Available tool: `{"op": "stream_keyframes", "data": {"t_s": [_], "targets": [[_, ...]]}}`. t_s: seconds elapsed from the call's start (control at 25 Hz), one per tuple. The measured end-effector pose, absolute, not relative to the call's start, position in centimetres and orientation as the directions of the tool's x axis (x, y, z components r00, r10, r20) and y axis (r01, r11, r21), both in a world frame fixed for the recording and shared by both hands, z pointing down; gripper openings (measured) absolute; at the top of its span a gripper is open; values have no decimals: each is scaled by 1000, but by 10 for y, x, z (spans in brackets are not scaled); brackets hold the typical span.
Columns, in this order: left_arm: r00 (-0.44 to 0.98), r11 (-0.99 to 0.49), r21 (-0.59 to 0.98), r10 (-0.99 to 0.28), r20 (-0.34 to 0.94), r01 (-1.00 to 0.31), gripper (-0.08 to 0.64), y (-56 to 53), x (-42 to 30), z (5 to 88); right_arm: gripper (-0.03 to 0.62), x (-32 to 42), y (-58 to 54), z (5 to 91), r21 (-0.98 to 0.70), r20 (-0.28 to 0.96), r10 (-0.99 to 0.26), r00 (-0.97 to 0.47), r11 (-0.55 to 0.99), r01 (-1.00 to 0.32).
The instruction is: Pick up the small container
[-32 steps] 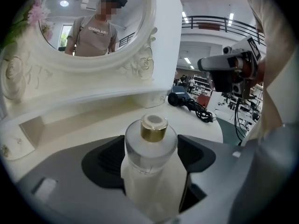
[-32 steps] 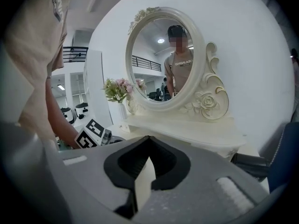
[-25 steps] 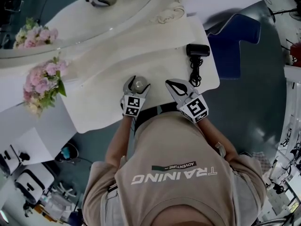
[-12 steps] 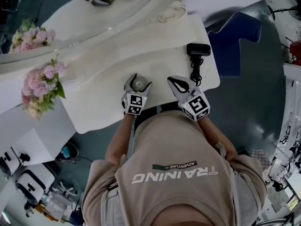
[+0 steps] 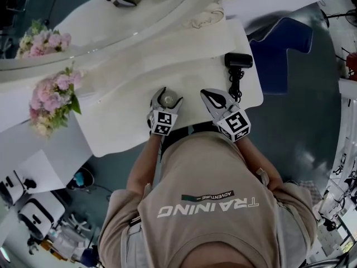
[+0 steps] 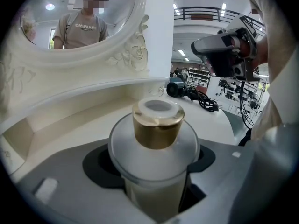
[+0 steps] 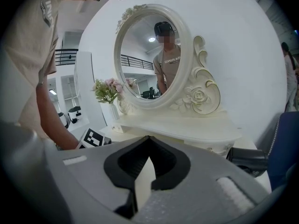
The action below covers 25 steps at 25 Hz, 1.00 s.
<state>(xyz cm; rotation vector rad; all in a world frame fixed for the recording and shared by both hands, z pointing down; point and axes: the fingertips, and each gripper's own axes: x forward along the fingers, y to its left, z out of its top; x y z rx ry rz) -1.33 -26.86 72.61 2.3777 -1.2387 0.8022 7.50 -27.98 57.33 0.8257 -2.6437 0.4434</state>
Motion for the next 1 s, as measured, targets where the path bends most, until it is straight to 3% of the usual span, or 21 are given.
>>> {"op": "stream_keyframes", "data": {"t_s": [0.56,1.0], "targets": [[468,-570,32,-639,611,-821,357,-261,-16,708,3,86,-256,571,-181,401,-501,-767,778,-602],[466,-583,-11,-660,589,-812,357,-233,-19,646,3,58,-252,559,-171,343,-465,-816,824,-541]]}}
